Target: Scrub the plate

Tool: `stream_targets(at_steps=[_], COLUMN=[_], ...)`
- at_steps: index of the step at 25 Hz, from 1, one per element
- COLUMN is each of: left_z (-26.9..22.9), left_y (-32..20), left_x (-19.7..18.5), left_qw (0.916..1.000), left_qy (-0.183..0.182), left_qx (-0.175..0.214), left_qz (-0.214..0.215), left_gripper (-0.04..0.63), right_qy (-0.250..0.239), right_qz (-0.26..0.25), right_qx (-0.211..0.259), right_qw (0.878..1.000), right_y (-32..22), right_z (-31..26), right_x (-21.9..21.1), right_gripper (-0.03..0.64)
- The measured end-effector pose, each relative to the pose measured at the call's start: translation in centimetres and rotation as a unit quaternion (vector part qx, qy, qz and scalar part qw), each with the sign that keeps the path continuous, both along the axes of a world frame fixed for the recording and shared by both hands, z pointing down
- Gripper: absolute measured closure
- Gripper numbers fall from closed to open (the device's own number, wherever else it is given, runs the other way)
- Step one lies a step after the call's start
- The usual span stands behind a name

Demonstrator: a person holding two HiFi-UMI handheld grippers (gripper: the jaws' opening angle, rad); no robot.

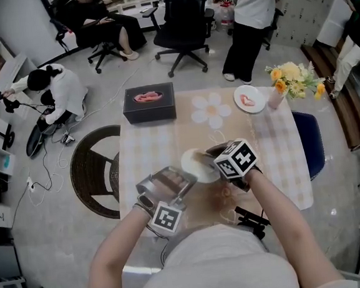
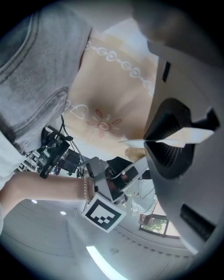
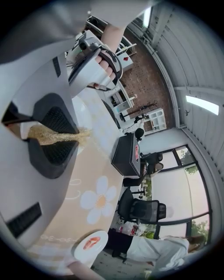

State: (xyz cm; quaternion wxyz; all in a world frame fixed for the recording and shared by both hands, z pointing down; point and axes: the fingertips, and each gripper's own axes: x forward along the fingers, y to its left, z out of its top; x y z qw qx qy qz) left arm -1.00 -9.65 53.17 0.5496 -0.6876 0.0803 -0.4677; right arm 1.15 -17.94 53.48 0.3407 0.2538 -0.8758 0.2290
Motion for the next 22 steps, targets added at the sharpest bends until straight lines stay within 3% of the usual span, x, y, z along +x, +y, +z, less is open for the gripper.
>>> stream_targets(at_steps=[22], left_z=[0.3], left_y=[-0.3], left_x=[-0.4], left_qw=[1.0000], left_qy=[0.006], left_qx=[-0.002], left_qz=[0.002], left_gripper=[0.577], right_qy=[0.024], right_qz=[0.086], right_qx=[-0.009], right_qw=[0.996], right_y=[-4.5], right_z=[3.8], right_x=[2.5], right_gripper=[0.569])
